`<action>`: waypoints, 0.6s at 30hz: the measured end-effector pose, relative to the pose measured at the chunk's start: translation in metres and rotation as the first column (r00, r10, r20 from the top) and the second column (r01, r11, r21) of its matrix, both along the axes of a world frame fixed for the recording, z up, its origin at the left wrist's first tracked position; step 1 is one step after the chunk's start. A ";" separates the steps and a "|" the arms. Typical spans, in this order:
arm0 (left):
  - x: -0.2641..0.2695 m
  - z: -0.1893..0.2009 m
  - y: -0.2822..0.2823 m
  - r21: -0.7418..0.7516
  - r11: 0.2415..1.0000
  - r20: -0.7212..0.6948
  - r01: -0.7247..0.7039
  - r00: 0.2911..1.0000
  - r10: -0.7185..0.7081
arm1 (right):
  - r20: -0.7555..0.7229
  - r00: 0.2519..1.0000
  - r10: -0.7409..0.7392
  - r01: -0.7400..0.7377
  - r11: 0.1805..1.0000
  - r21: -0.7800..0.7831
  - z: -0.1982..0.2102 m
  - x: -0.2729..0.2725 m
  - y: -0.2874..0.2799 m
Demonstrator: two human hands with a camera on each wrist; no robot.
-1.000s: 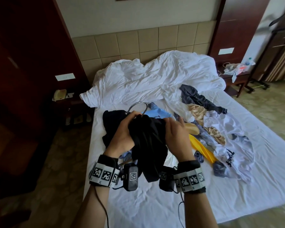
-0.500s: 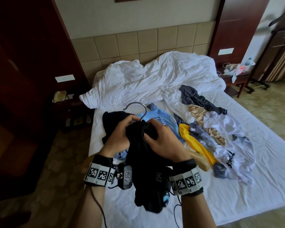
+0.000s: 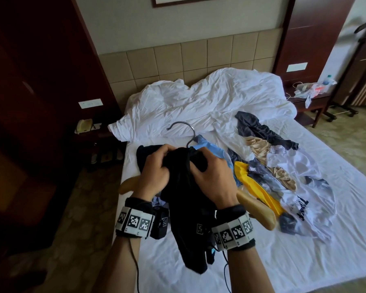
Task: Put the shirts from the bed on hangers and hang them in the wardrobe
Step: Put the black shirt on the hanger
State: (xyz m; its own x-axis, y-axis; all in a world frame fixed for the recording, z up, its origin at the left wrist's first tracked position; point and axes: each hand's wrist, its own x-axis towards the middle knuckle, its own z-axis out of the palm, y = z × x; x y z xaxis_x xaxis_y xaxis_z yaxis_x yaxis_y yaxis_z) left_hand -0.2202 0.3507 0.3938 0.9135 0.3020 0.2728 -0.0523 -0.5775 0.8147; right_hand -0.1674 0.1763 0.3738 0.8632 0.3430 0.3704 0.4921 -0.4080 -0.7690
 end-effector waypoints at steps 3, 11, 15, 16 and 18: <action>0.000 -0.003 0.009 0.175 0.981 0.002 -0.081 0.997 0.082 | -0.054 0.995 -0.085 0.090 0.991 0.095 0.001 0.001 -0.008; -0.019 -0.026 0.064 0.462 0.820 -0.111 -0.338 0.895 0.432 | -0.115 0.974 -0.196 0.221 0.938 0.266 -0.001 0.009 -0.034; -0.035 -0.046 0.094 0.408 0.847 -0.374 -0.342 0.783 0.497 | -0.145 0.974 -0.176 0.218 0.904 0.368 -0.003 0.016 -0.045; -0.037 -0.047 0.095 0.411 0.833 -0.363 -0.369 0.773 0.521 | -0.146 0.974 -0.173 0.218 0.897 0.385 -0.002 0.018 -0.046; -0.037 -0.039 0.089 0.369 0.790 -0.225 -0.489 0.778 0.586 | -0.149 0.973 -0.176 0.221 0.900 0.377 -0.002 0.020 -0.046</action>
State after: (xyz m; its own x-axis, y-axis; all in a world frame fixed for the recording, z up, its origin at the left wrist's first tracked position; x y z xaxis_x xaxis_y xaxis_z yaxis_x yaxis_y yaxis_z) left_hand -0.2569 0.4395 0.3548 0.6708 0.7259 0.1519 0.5628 -0.6316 0.5333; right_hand -0.1477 0.1298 0.3713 0.9408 0.0087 0.3389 0.3364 -0.1463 -0.9303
